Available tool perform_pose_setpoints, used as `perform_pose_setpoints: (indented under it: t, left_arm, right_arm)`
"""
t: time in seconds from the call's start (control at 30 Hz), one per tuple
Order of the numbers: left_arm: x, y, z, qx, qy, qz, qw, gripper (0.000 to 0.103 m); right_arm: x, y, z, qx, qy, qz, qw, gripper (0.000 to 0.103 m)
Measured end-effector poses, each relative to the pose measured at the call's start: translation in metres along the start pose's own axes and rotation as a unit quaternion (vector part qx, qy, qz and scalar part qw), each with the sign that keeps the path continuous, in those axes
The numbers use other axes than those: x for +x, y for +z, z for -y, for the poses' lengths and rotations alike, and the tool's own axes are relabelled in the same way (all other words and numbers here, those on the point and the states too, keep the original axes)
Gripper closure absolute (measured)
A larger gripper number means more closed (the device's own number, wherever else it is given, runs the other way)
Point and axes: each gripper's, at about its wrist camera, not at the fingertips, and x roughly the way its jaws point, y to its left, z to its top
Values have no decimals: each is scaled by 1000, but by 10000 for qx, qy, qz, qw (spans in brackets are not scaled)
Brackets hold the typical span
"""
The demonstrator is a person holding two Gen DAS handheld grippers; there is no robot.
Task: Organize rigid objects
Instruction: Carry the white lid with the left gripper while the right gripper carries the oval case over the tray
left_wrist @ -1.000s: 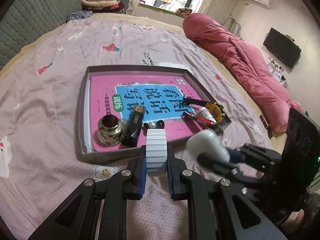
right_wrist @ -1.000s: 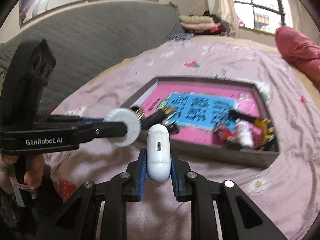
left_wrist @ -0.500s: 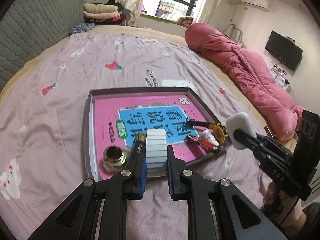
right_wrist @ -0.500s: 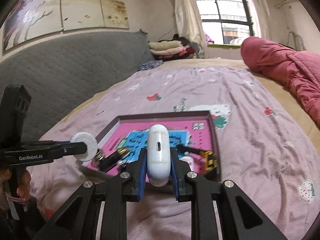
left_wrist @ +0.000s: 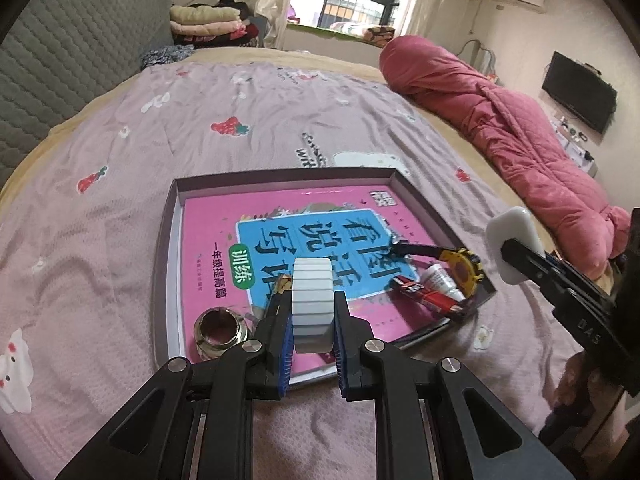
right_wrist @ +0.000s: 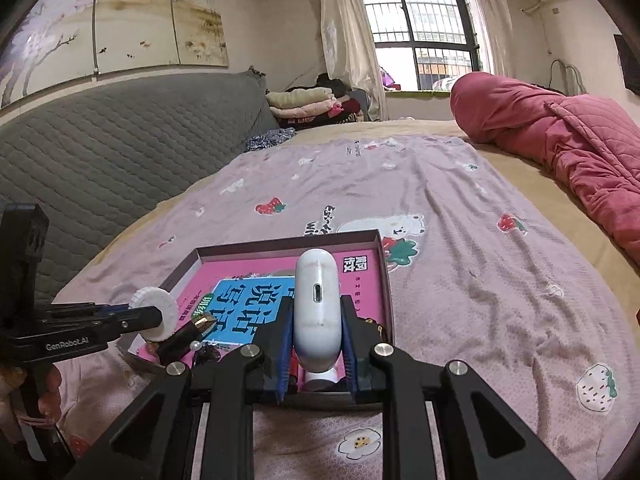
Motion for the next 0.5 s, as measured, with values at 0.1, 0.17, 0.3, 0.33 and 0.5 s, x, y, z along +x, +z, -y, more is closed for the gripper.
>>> perform_pose_setpoints:
  t: [0.1,0.17,0.3,0.33,0.5]
  left_arm:
    - [7,-3,0,22,65,-50,10000,86]
    - [12,-4,0,47,99,-77,9999,86]
    - [18,-7,3,110,145,-122,9998,86]
    - [19,-8,3,106,139,-128,9998,86]
    - [20,-11,5,131,137,-105,9998,86]
  right_arm:
    - [8,-4,-2,-40,-29,-134,9999,81]
    - [12,-6,-3,-53,-28,-206,9998,81]
    - [19,-10,-5,-91,-29,-327,9994,81]
    - [19,-11,-6,-84,-25,-346,9994,81]
    - [15,-16,-16,-225,201,-355,9989,81]
